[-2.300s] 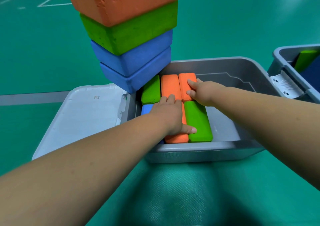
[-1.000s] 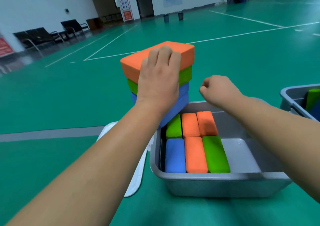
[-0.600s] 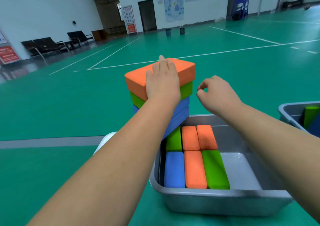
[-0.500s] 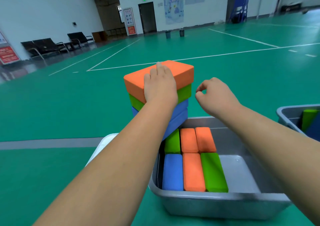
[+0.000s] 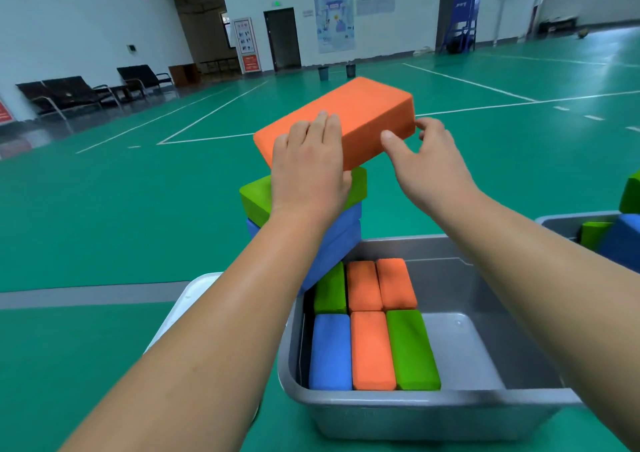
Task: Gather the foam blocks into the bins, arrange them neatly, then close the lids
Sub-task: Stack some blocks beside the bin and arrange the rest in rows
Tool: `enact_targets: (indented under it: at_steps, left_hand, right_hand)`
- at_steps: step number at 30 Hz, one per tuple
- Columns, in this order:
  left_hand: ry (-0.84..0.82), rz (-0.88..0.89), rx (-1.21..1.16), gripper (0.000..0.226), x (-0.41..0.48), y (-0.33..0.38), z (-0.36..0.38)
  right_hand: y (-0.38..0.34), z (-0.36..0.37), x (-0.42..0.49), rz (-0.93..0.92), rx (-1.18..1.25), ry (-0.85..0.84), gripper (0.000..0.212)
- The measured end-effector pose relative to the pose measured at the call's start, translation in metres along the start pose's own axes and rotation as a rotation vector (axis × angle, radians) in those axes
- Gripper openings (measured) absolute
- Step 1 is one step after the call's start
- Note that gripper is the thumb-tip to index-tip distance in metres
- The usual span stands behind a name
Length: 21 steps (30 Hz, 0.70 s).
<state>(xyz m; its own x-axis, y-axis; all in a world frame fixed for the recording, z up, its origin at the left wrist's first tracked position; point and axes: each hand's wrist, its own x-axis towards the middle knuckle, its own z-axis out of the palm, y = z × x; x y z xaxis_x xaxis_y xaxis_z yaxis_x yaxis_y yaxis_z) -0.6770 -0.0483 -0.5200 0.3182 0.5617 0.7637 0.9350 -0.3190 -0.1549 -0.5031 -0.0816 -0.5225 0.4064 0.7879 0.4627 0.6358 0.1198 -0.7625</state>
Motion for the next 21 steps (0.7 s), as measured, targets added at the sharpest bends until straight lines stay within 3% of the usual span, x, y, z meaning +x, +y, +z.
enact_targets:
  at_steps: [9, 16, 21]
  left_hand:
    - [0.089, 0.097, -0.271, 0.088, -0.009, 0.061, -0.001]
    - [-0.07, 0.132, -0.53, 0.091, -0.032, 0.116, 0.025]
    - [-0.432, 0.2, -0.772, 0.078, -0.058, 0.141, 0.06]
  right_hand:
    - [-0.003, -0.051, 0.022, 0.144, 0.352, 0.367, 0.069]
    - [0.036, -0.084, 0.015, 0.206, 0.072, 0.403, 0.053]
    - [0.07, -0.083, -0.003, 0.185, -0.227, 0.223, 0.063]
